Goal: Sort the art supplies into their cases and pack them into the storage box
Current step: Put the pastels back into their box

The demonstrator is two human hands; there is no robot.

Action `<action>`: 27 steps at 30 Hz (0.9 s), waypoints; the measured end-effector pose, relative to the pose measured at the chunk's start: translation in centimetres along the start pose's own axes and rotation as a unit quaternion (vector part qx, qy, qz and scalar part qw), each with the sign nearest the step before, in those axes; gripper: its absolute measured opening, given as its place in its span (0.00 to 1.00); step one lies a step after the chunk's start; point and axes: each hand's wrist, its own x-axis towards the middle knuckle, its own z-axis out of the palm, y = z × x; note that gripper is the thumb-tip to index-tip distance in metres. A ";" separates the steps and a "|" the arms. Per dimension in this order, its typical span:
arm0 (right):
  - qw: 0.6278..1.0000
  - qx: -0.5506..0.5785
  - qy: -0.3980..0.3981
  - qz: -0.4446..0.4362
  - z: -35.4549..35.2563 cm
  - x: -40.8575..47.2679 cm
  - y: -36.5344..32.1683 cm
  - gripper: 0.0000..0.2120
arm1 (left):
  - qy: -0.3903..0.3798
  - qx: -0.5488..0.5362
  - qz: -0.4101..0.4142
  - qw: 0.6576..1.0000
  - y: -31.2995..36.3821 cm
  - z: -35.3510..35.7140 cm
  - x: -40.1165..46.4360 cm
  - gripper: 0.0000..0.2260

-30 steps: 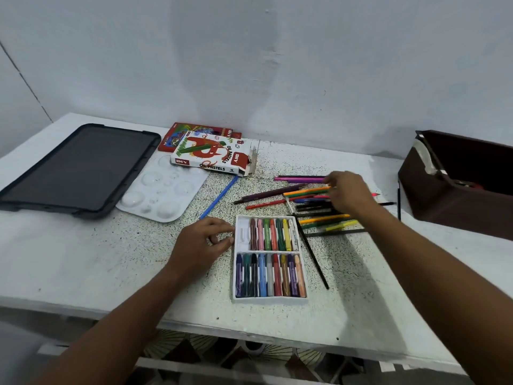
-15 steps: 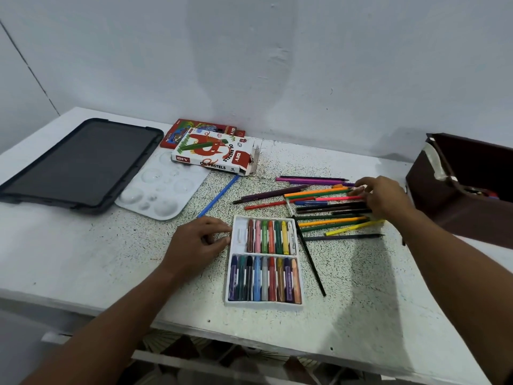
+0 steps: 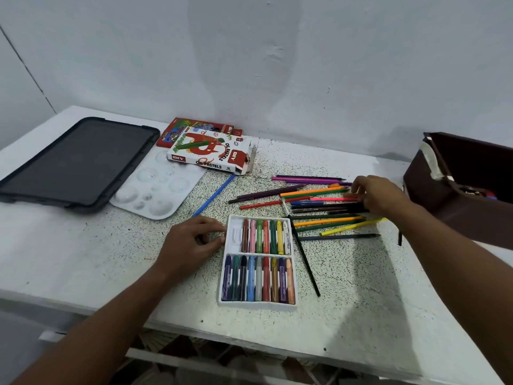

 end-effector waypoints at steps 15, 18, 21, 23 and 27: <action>0.984 0.156 -0.007 -0.088 -2.4 -5.3 -10.8 0.12 | -0.003 -0.012 -0.006 1.000 0.3 -0.2 -0.2 0.11; 0.958 0.257 -0.038 -0.123 -2.7 -7.9 -14.3 0.17 | -0.004 -0.007 -0.007 1.000 0.3 -0.2 -0.2 0.12; 0.929 0.343 -0.071 -0.116 -2.5 -9.6 -16.8 0.17 | -0.007 -0.001 -0.010 1.000 0.2 -0.2 -0.1 0.12; 0.917 0.377 -0.089 -0.098 -2.0 -10.0 -18.0 0.16 | -0.010 -0.006 -0.006 1.000 0.2 -0.1 -0.1 0.14; 0.921 0.361 -0.101 -0.103 -1.1 -10.4 -20.2 0.16 | -0.013 -0.003 0.002 1.000 0.3 -0.3 -0.1 0.14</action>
